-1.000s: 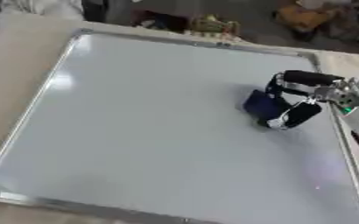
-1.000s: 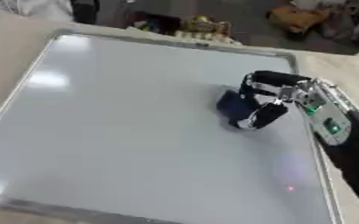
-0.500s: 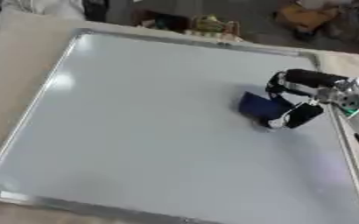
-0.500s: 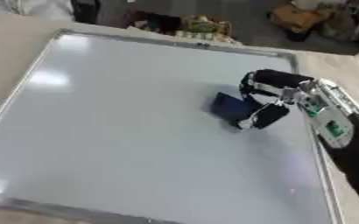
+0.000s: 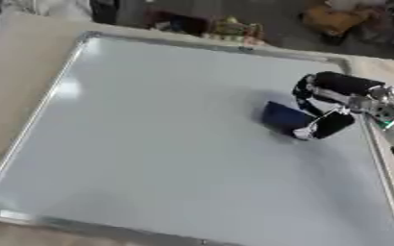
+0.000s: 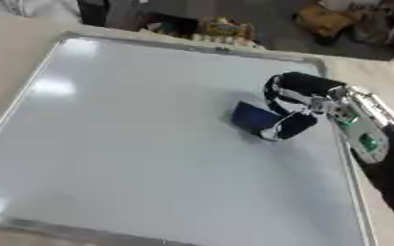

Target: Wipe the whiteboard clean with a brush.

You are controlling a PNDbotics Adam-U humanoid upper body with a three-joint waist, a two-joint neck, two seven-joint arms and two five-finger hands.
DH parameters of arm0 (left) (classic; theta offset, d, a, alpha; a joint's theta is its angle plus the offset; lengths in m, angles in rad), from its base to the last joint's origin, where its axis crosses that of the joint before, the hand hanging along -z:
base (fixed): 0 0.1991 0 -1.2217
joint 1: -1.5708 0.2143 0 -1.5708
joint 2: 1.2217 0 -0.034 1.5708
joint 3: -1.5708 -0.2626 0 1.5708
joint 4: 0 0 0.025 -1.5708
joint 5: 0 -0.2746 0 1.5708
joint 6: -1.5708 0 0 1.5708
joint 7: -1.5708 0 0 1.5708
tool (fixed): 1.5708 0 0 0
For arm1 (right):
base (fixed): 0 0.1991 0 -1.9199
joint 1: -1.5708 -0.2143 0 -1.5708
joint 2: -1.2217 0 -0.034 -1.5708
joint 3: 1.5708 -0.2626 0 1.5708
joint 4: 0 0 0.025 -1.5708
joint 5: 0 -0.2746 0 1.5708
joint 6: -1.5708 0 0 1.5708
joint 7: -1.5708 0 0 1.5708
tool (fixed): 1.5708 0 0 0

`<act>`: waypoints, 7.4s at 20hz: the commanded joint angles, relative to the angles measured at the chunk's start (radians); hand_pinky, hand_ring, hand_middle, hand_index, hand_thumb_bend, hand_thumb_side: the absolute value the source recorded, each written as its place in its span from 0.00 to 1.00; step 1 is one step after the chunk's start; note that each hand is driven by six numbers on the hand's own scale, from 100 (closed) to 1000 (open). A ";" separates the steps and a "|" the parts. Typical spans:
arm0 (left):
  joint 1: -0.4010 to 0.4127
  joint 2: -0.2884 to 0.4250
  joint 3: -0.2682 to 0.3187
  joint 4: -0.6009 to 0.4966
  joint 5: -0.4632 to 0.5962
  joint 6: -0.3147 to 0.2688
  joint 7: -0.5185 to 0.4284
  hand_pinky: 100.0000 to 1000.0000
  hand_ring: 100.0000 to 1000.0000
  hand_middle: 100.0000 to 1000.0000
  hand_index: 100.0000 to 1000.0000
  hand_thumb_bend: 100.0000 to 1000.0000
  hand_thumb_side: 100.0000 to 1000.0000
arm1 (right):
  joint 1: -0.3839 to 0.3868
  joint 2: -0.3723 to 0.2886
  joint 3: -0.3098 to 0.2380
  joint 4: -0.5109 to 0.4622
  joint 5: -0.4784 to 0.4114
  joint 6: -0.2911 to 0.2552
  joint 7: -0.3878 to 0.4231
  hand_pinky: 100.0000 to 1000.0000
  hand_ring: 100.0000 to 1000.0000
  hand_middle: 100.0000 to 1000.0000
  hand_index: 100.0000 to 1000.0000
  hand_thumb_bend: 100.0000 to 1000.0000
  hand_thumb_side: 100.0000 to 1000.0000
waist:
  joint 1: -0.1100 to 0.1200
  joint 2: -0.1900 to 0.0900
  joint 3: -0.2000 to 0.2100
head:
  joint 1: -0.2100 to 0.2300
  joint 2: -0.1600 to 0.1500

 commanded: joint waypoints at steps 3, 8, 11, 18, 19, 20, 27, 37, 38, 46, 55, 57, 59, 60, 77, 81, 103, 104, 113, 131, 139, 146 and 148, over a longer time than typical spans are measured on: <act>-0.009 0.020 -0.001 -0.016 -0.003 0.001 -0.007 0.63 0.60 0.52 0.59 0.19 0.97 | -0.004 -0.042 0.001 -0.034 0.018 0.001 -0.032 0.62 0.76 0.27 0.06 0.33 0.43 | 0.003 -0.023 0.000 | -0.002 -0.008; -0.010 0.017 -0.002 -0.015 -0.001 0.005 -0.011 0.63 0.60 0.52 0.59 0.19 0.97 | 0.001 -0.038 0.014 -0.023 0.039 -0.002 -0.045 0.62 0.76 0.28 0.06 0.32 0.40 | 0.002 -0.022 0.003 | -0.003 -0.009; -0.009 0.017 0.000 -0.015 0.003 0.008 -0.012 0.63 0.60 0.52 0.59 0.19 0.98 | 0.001 -0.032 0.016 -0.010 0.042 -0.008 -0.043 0.61 0.74 0.26 0.06 0.30 0.39 | 0.002 -0.021 0.006 | -0.002 -0.007; -0.010 0.017 0.000 -0.015 0.005 0.009 -0.014 0.63 0.60 0.52 0.59 0.19 0.98 | 0.001 -0.029 0.018 0.002 0.037 -0.012 -0.043 0.60 0.73 0.23 0.05 0.25 0.36 | 0.002 -0.021 0.005 | -0.001 -0.009; -0.010 0.016 0.000 -0.015 0.005 0.009 -0.015 0.63 0.60 0.52 0.59 0.19 0.98 | 0.001 -0.028 0.018 0.005 0.035 -0.012 -0.040 0.60 0.73 0.23 0.05 0.25 0.36 | 0.002 -0.021 0.006 | -0.001 -0.009; -0.010 0.016 0.000 -0.015 0.005 0.009 -0.015 0.63 0.60 0.52 0.59 0.19 0.98 | 0.001 -0.027 0.018 0.008 0.032 -0.012 -0.036 0.59 0.72 0.22 0.05 0.23 0.35 | 0.002 -0.021 0.006 | -0.001 -0.008; -0.011 0.017 -0.001 -0.013 0.004 0.010 -0.018 0.63 0.60 0.52 0.59 0.19 0.98 | 0.000 -0.027 0.016 0.011 0.008 -0.011 -0.020 0.58 0.70 0.19 0.04 0.15 0.33 | 0.003 -0.021 0.005 | 0.001 -0.009; -0.012 0.017 -0.002 -0.012 0.004 0.011 -0.022 0.63 0.60 0.52 0.59 0.18 0.98 | -0.003 -0.029 0.015 0.011 -0.008 -0.014 -0.013 0.58 0.68 0.16 0.05 0.06 0.30 | 0.003 -0.022 0.006 | 0.002 -0.010; -0.012 0.017 -0.002 -0.012 0.004 0.012 -0.022 0.63 0.60 0.52 0.59 0.18 0.98 | -0.003 -0.029 0.015 0.011 -0.009 -0.014 -0.011 0.57 0.68 0.16 0.05 0.05 0.30 | 0.003 -0.022 0.006 | 0.002 -0.011; -0.011 0.017 -0.002 -0.012 0.004 0.012 -0.024 0.63 0.60 0.52 0.59 0.18 0.98 | -0.003 -0.030 0.008 0.026 -0.009 -0.010 -0.010 0.56 0.63 0.11 0.06 0.00 0.27 | 0.003 -0.023 0.003 | 0.002 -0.013; -0.009 0.018 -0.002 -0.011 0.004 0.011 -0.026 0.63 0.60 0.52 0.59 0.18 0.98 | -0.010 -0.025 -0.009 0.079 0.030 -0.002 -0.045 0.55 0.60 0.08 0.05 0.00 0.26 | 0.006 -0.023 0.004 | 0.001 -0.014; -0.009 0.018 -0.003 -0.010 0.004 0.011 -0.026 0.64 0.60 0.52 0.59 0.18 0.98 | -0.010 -0.024 -0.009 0.085 0.034 -0.004 -0.049 0.55 0.60 0.08 0.05 0.00 0.24 | 0.006 -0.024 0.003 | 0.000 -0.014; -0.009 0.018 -0.002 -0.010 0.004 0.011 -0.027 0.64 0.60 0.52 0.59 0.18 0.98 | -0.008 -0.024 -0.006 0.087 0.036 -0.009 -0.048 0.55 0.60 0.08 0.05 0.00 0.25 | 0.006 -0.024 0.003 | 0.001 -0.013; -0.009 0.018 -0.002 -0.010 0.004 0.011 -0.027 0.64 0.60 0.52 0.59 0.18 0.98 | -0.006 -0.025 -0.003 0.087 0.037 -0.012 -0.046 0.54 0.59 0.08 0.05 0.00 0.24 | 0.006 -0.024 0.003 | 0.001 -0.013; -0.011 0.020 -0.003 -0.010 0.008 0.010 -0.027 0.64 0.60 0.52 0.59 0.18 0.98 | 0.047 -0.058 0.057 0.005 -0.013 -0.052 0.065 0.53 0.59 0.09 0.06 0.00 0.17 | 0.008 -0.031 0.002 | 0.000 -0.013; -0.013 0.019 -0.005 -0.011 0.009 0.010 -0.028 0.64 0.60 0.52 0.59 0.18 0.98 | 0.061 -0.066 0.080 -0.025 -0.035 -0.058 0.104 0.52 0.59 0.09 0.06 0.00 0.15 | 0.008 -0.032 0.001 | -0.001 -0.012; -0.015 0.020 -0.007 -0.011 0.011 0.012 -0.029 0.64 0.60 0.52 0.59 0.18 0.98 | 0.081 -0.101 0.132 -0.229 -0.205 -0.026 0.273 0.51 0.57 0.08 0.05 0.00 0.12 | 0.006 -0.036 0.003 | -0.006 -0.014; -0.015 0.020 -0.007 -0.011 0.011 0.012 -0.030 0.64 0.60 0.52 0.59 0.18 0.98 | 0.080 -0.100 0.131 -0.230 -0.204 -0.022 0.273 0.51 0.57 0.08 0.05 0.00 0.12 | 0.006 -0.036 0.003 | -0.006 -0.014; -0.012 0.017 -0.006 -0.011 0.008 0.014 -0.032 0.64 0.60 0.52 0.59 0.18 0.98 | 0.062 -0.081 0.109 -0.158 -0.138 -0.002 0.215 0.51 0.57 0.08 0.05 0.00 0.14 | 0.007 -0.034 0.005 | -0.010 -0.016; -0.011 0.018 -0.003 -0.012 0.006 0.013 -0.029 0.64 0.60 0.52 0.59 0.18 0.98 | 0.053 -0.062 0.056 0.049 0.096 -0.004 -0.019 0.52 0.58 0.10 0.07 0.00 0.20 | 0.008 -0.034 0.004 | -0.026 -0.016; -0.011 0.017 -0.003 -0.010 0.008 0.008 -0.026 0.64 0.60 0.52 0.59 0.18 0.98 | 0.041 -0.044 0.031 0.149 0.188 0.006 -0.102 0.51 0.57 0.10 0.07 0.00 0.20 | 0.014 -0.037 0.008 | -0.043 -0.004; -0.012 0.015 -0.005 -0.009 0.010 0.005 -0.027 0.64 0.60 0.52 0.59 0.18 0.97 | 0.024 -0.031 0.017 0.201 0.225 0.006 -0.130 0.51 0.57 0.10 0.07 0.00 0.20 | 0.019 -0.039 0.013 | -0.053 -0.005; -0.011 0.016 -0.004 -0.008 0.010 0.005 -0.027 0.64 0.60 0.52 0.59 0.18 0.97 | 0.022 -0.029 0.019 0.208 0.226 -0.005 -0.127 0.51 0.57 0.10 0.07 0.00 0.20 | 0.019 -0.039 0.014 | -0.055 -0.006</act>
